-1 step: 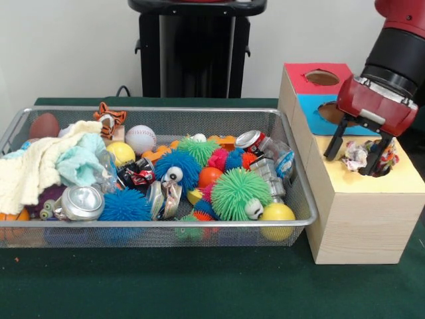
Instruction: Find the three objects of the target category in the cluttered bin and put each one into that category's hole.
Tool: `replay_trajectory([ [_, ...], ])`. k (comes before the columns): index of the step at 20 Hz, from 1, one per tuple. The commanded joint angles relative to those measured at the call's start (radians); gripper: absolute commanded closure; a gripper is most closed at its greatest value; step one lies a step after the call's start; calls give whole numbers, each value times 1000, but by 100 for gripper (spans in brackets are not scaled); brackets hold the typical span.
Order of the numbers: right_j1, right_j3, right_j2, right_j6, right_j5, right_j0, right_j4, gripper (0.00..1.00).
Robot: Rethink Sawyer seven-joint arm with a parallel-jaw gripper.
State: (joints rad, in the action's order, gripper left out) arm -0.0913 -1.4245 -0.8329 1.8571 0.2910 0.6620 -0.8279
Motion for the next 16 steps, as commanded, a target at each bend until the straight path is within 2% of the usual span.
replay_trajectory([
  [1,67,55,21,346,239,-24,9,0],
  [3,43,61,19,342,274,-32,26,0],
  [10,-57,44,52,314,291,-56,47,0],
  [16,-105,53,58,305,310,-68,54,0],
])
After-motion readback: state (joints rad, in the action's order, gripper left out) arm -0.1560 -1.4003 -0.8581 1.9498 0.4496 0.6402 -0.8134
